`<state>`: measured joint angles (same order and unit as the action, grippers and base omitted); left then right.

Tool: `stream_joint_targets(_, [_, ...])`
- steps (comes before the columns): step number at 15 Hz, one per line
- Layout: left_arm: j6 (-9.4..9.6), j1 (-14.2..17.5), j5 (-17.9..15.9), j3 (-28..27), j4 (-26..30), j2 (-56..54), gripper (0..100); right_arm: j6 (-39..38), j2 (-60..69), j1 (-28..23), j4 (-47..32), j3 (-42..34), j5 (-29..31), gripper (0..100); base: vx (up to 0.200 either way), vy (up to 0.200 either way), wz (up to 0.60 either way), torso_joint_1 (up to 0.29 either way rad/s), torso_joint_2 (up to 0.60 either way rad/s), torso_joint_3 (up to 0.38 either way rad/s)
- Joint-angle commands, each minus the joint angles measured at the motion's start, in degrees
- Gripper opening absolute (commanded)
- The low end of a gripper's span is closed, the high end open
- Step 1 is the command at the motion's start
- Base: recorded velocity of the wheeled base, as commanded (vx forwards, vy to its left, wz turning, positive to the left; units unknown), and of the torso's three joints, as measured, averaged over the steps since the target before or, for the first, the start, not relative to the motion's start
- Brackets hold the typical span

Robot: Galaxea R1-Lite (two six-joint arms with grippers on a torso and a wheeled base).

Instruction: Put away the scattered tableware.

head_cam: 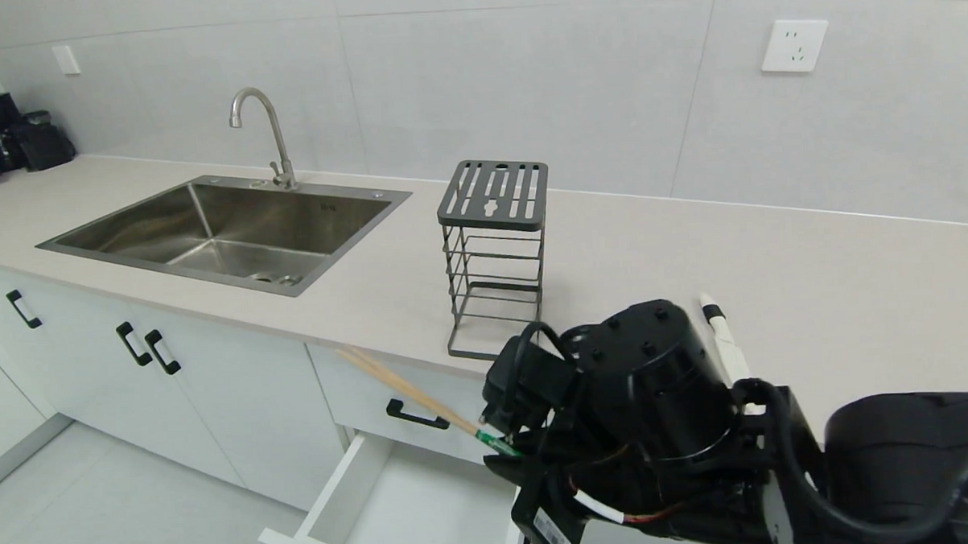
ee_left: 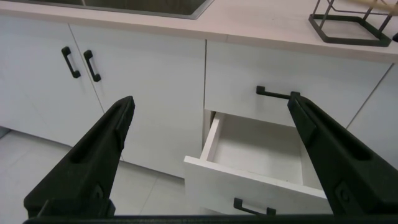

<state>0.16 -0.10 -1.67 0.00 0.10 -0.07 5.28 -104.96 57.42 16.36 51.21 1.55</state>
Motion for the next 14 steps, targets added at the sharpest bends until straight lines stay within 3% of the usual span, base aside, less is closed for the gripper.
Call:
stream_joint_targets(1, [0.02, 0.0, 0.0, 0.0, 0.0, 0.1, 100, 0.7, -3.4, 1.1, -2.6, 2.8, 0.0, 0, 0.000, 0.000, 0.00, 0.000, 0.00, 0.000])
stream_joint_targets(14, [0.02, 0.0, 0.0, 0.0, 0.0, 0.1, 100, 5.1, -10.8, 1.4, 3.9, 3.5, -0.3, 0, 0.000, 0.000, 0.00, -0.133, 0.26, 0.122])
